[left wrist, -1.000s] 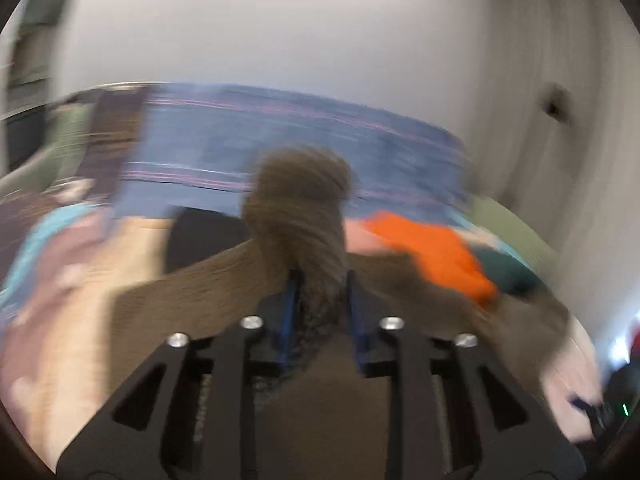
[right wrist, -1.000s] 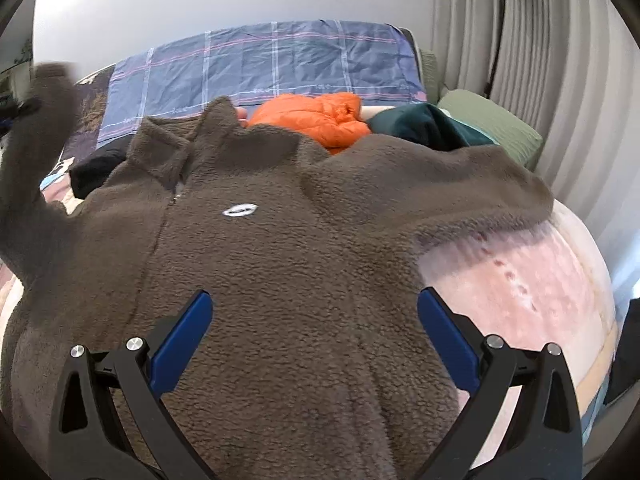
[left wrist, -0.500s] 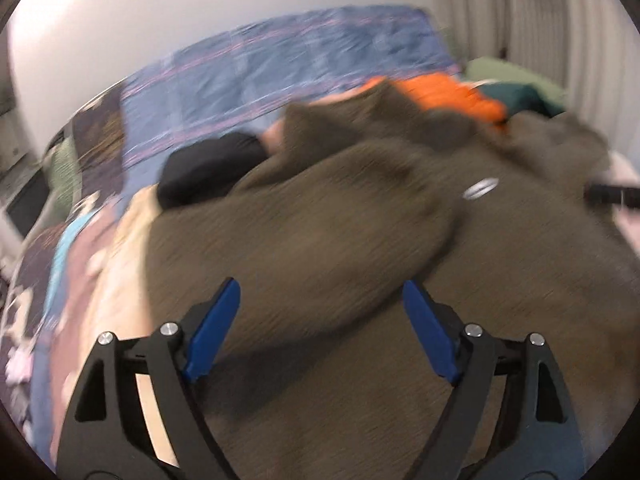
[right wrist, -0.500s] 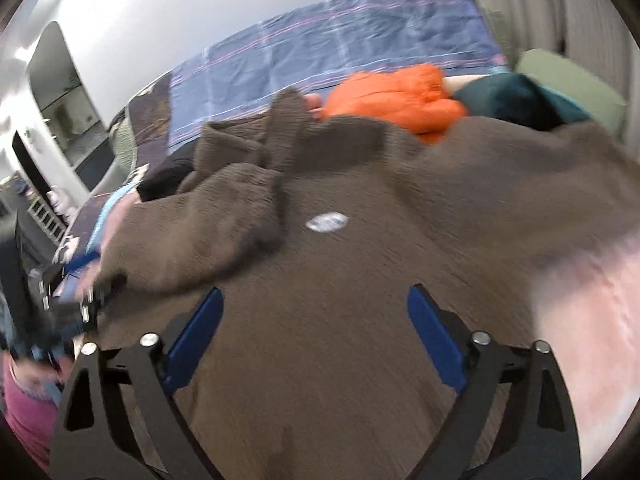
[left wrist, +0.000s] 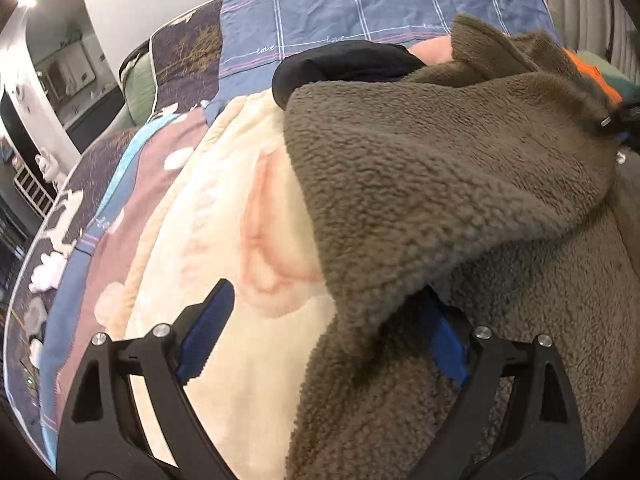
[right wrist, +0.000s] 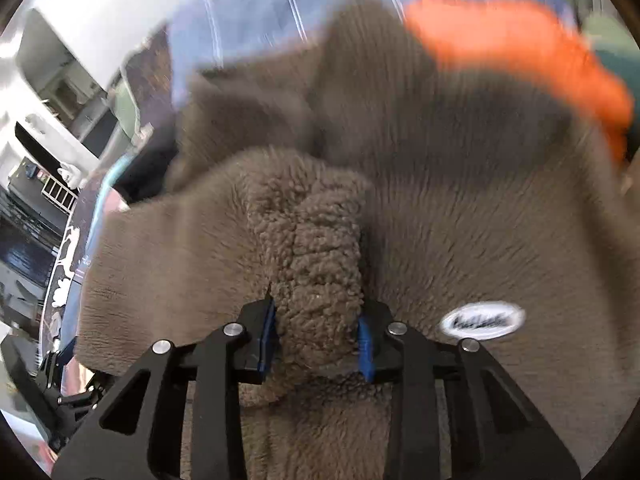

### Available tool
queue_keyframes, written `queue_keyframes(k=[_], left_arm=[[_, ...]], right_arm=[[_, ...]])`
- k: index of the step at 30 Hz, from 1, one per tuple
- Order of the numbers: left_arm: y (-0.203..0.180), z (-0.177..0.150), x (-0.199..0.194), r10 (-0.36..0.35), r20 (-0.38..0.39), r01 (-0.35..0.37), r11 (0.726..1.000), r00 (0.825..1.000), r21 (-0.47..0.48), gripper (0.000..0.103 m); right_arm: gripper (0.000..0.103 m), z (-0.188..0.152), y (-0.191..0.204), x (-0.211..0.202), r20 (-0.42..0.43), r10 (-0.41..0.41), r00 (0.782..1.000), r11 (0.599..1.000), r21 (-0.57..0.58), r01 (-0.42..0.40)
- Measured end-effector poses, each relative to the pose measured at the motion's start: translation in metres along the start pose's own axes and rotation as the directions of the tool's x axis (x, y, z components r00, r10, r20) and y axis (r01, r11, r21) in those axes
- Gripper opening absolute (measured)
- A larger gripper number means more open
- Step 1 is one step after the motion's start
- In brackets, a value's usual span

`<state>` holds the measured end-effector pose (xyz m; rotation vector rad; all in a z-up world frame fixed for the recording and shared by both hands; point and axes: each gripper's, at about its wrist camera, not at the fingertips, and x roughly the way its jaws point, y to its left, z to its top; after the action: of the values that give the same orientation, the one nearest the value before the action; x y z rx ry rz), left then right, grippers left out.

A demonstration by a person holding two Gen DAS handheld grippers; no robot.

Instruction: Fold large clothes

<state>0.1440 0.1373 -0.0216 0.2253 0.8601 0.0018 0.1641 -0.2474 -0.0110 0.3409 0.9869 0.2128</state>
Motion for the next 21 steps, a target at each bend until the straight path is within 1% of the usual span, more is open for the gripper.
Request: queue_keyframes(k=[1,3,4,5,6,8,9,11,12,13,14,16,18,19,21], left_arm=[[0.001,-0.001,-0.002,0.002,0.005,-0.002,1.000,1.000,0.003,0.092],[0.001,-0.002,-0.009,0.010,0.023,-0.010,1.000,1.000,0.029,0.093],[-0.001,-0.004,-0.014,-0.002,0.030,0.000,0.999,1.000,0.047,0.093],[-0.002,-0.006,-0.017,-0.015,0.034,0.013,0.999,0.999,0.052,0.093],[-0.003,-0.008,-0.022,-0.044,0.035,0.042,0.998,0.998,0.051,0.093],[0.001,-0.011,-0.032,-0.157,0.014,0.157,0.988,0.987,0.012,0.093],[0.002,-0.011,-0.036,-0.190,0.010,0.190,0.982,0.982,-0.002,0.093],[0.007,-0.012,-0.046,-0.225,0.018,0.225,0.974,0.974,-0.024,0.092],[0.010,-0.012,-0.052,-0.239,0.029,0.240,0.970,0.971,-0.039,0.089],[0.011,-0.012,-0.056,-0.248,0.039,0.250,0.967,0.968,-0.049,0.083],[0.012,-0.010,-0.065,-0.261,0.063,0.264,0.963,0.963,-0.061,0.079],[0.009,-0.004,-0.074,-0.268,0.090,0.274,0.960,0.959,-0.059,0.062],[-0.005,0.009,-0.082,-0.296,0.122,0.303,0.952,0.947,-0.044,0.055],[-0.016,0.016,-0.082,-0.320,0.132,0.326,0.945,0.938,-0.026,0.054],[-0.034,0.023,-0.080,-0.350,0.134,0.353,0.936,0.927,0.006,0.054]], right_arm=[[0.032,0.001,0.005,-0.025,0.062,-0.011,0.998,0.999,-0.038,0.013],[0.032,0.001,0.008,-0.063,0.143,-0.064,0.988,0.994,-0.077,0.075],[0.032,0.000,0.004,-0.084,0.181,-0.101,0.978,0.989,-0.089,0.118],[0.032,-0.002,-0.003,-0.098,0.191,-0.122,0.974,0.987,-0.082,0.140],[0.032,-0.004,-0.011,-0.105,0.184,-0.131,0.974,0.987,-0.067,0.146],[0.033,-0.011,-0.036,-0.107,0.134,-0.163,0.977,0.986,-0.017,0.167],[0.033,-0.017,-0.049,-0.102,0.107,-0.185,0.977,0.982,-0.004,0.187],[0.036,-0.028,-0.064,-0.087,0.057,-0.203,0.978,0.979,-0.009,0.204],[0.039,-0.035,-0.070,-0.079,0.020,-0.201,0.979,0.979,-0.012,0.201],[0.040,-0.042,-0.077,-0.070,-0.019,-0.200,0.980,0.980,-0.009,0.200],[0.044,-0.046,-0.081,-0.069,-0.020,-0.193,0.981,0.981,-0.004,0.193],[0.047,-0.051,-0.083,-0.078,0.025,-0.175,0.984,0.984,0.023,0.175],[0.047,-0.051,-0.079,-0.093,0.090,-0.164,0.982,0.986,0.041,0.160],[0.047,-0.049,-0.071,-0.103,0.133,-0.162,0.978,0.987,0.023,0.160],[0.047,-0.048,-0.059,-0.107,0.145,-0.196,0.970,0.979,-0.032,0.203]])
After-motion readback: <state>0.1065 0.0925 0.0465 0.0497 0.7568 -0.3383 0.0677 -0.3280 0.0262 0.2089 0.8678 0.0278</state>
